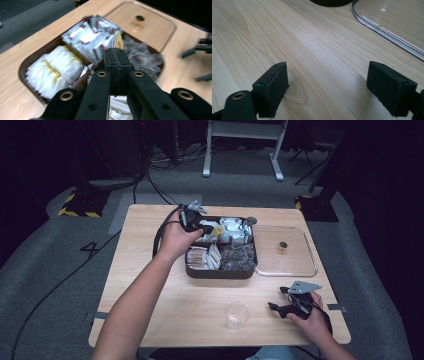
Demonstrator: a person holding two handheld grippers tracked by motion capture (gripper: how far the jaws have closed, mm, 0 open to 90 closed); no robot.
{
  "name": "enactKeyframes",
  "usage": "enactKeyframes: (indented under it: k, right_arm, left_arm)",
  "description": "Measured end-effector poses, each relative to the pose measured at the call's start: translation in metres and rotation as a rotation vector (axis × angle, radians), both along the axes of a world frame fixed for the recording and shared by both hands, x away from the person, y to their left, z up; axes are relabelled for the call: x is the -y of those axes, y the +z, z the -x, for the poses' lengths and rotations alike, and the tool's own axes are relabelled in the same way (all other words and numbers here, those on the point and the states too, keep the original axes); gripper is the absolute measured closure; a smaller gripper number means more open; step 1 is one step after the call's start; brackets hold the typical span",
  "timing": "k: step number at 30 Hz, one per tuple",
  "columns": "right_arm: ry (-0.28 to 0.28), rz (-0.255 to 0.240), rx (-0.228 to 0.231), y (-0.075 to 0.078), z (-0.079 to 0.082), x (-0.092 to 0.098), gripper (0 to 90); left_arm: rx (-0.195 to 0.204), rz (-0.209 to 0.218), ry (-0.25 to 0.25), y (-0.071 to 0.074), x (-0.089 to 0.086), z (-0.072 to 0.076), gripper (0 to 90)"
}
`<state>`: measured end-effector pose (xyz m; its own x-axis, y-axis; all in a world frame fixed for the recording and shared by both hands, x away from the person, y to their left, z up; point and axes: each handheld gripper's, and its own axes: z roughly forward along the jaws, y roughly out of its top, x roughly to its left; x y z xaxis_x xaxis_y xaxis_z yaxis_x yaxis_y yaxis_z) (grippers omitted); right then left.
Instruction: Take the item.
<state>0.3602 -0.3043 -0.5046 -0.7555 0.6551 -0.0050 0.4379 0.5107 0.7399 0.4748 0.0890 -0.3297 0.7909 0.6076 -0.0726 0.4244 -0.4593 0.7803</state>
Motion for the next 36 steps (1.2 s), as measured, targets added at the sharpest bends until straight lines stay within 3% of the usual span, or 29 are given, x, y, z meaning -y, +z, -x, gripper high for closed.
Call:
enactKeyframes:
  k: [15, 22, 29, 36]
  right_arm:
    - [0.001, 0.001, 0.001, 0.000, 0.000, 0.000, 18.0]
    - [0.001, 0.000, 0.001, 0.000, 0.000, 0.000, 18.0]
    - [0.000, 0.000, 0.001, 0.000, 0.000, 0.000, 18.0]
    - [0.000, 0.000, 0.001, 0.000, 0.000, 0.000, 18.0]
  left_arm:
    - [0.059, 0.075, -0.152, 0.012, 0.008, 0.072, 90.0]
    - [0.059, 0.083, -0.202, 0.013, 0.012, 0.101, 90.0]
    - [0.060, 0.098, -0.261, 0.003, 0.023, 0.127, 90.0]
    - [0.075, 0.093, -0.299, -0.007, 0.032, 0.144, 90.0]
